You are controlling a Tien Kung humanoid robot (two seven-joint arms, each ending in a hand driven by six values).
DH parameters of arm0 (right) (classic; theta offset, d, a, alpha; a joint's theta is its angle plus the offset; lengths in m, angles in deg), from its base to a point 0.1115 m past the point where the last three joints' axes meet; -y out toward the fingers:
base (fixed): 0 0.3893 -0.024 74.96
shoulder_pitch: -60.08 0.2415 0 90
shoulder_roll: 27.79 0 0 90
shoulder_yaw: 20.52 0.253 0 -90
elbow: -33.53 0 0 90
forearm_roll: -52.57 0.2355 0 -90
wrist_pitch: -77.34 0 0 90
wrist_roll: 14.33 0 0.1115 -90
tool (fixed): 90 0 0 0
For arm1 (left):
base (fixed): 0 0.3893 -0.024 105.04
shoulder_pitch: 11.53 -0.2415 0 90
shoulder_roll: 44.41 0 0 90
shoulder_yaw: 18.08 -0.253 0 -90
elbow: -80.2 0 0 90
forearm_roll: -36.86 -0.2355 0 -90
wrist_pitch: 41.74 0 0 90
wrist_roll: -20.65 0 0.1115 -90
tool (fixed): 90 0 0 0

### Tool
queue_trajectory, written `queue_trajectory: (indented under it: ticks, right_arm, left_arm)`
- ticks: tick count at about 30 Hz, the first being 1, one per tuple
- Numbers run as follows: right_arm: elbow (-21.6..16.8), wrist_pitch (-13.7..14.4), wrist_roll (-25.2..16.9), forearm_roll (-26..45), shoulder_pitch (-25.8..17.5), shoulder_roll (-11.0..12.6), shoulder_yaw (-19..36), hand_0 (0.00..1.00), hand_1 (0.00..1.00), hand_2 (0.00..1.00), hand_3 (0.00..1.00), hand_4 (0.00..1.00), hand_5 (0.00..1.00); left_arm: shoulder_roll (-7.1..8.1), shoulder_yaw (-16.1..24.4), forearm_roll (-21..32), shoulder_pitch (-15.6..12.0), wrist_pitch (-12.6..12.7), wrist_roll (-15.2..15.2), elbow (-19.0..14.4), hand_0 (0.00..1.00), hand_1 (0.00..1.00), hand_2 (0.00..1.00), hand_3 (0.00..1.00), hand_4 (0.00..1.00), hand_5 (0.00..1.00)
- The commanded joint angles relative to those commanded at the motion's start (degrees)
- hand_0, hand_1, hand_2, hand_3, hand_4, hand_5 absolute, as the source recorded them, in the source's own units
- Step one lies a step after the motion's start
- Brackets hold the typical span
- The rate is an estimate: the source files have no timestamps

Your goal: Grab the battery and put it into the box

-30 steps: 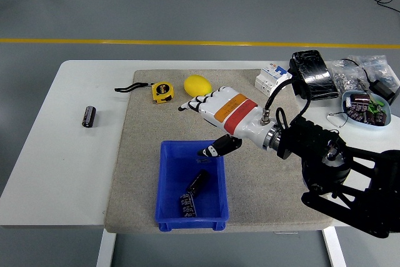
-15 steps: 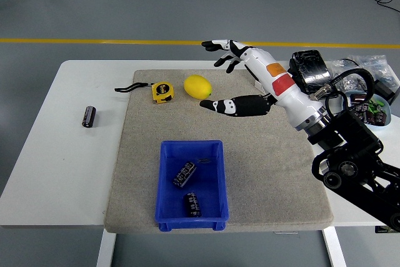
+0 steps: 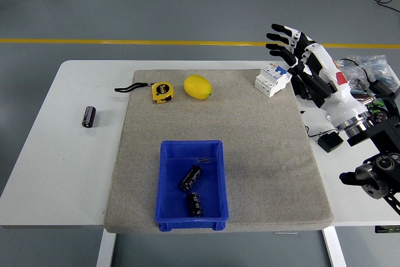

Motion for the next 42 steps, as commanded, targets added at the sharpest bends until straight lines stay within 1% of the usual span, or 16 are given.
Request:
queue_trajectory:
  ticks: [3, 4, 9, 11, 16, 25, 27, 30, 35, 42]
  right_arm:
    - [1.6, -1.5, 1.1, 7.4, -1.6, -0.5, 3.0, 0.880, 0.845, 0.874, 0.911, 0.998, 0.998]
    - [2.0, -1.9, 1.5, 9.7, -2.1, -0.6, 4.0, 0.913, 0.871, 0.900, 0.930, 0.998, 0.998]
    - [4.3, -4.2, 4.0, 22.0, -4.4, -0.2, 8.3, 0.913, 0.871, 0.900, 0.930, 0.998, 0.998]
    - [5.2, -4.7, 4.9, 24.0, -5.1, 0.3, 9.7, 0.923, 0.878, 0.903, 0.931, 0.998, 0.998]
    - [6.0, -5.8, 6.1, 23.1, -7.0, 1.7, 12.9, 0.926, 0.879, 0.900, 0.927, 0.998, 0.998]
    - [3.4, -7.7, 8.8, 18.0, -12.5, 2.7, 17.2, 0.926, 0.879, 0.897, 0.922, 0.998, 0.998]
    - [2.7, -8.5, 10.0, 16.3, -13.6, 2.9, 18.4, 0.926, 0.879, 0.897, 0.922, 0.998, 0.998]
    - [1.4, -10.0, 13.7, 12.4, -15.3, 3.0, 20.8, 0.917, 0.878, 0.896, 0.916, 0.998, 0.998]
    - [-0.8, -11.5, 16.0, 8.7, -17.9, 2.6, 24.2, 0.910, 0.878, 0.895, 0.906, 0.998, 0.998]
    - [-2.6, -13.2, 18.3, 5.8, -20.0, 1.1, 27.3, 0.908, 0.878, 0.895, 0.906, 0.998, 0.998]
  left_arm:
    - [0.07, -0.1, -0.2, -0.2, -0.4, -0.2, 0.0, 0.724, 0.700, 0.738, 0.631, 0.659, 0.653]
    - [0.07, 0.0, -0.2, -0.3, -0.5, -0.3, 0.0, 0.724, 0.700, 0.738, 0.628, 0.659, 0.653]
    - [0.07, -0.1, -0.2, -0.5, -0.8, -0.4, -0.1, 0.724, 0.700, 0.738, 0.628, 0.659, 0.653]
    - [0.08, -0.2, 0.0, -0.5, -0.8, -0.4, -0.1, 0.724, 0.699, 0.738, 0.628, 0.659, 0.652]
    - [0.01, -0.3, 0.2, -0.5, -0.9, -0.3, 0.0, 0.723, 0.701, 0.738, 0.630, 0.658, 0.653]
    - [-0.42, -0.5, 0.5, -0.2, -0.3, -0.3, 0.1, 0.723, 0.702, 0.738, 0.630, 0.657, 0.652]
    - [-0.50, -0.5, 0.6, -0.1, -0.2, -0.3, 0.1, 0.723, 0.702, 0.738, 0.630, 0.657, 0.652]
    - [-0.74, -0.6, 0.9, -0.1, 0.2, -0.2, 0.2, 0.723, 0.701, 0.738, 0.630, 0.656, 0.652]
    - [-1.00, -1.5, 2.6, -0.1, 1.1, 0.3, 0.3, 0.721, 0.700, 0.738, 0.632, 0.656, 0.654]
    - [-1.46, -1.6, 2.9, -0.1, 1.5, 0.4, 0.3, 0.721, 0.698, 0.739, 0.634, 0.656, 0.656]
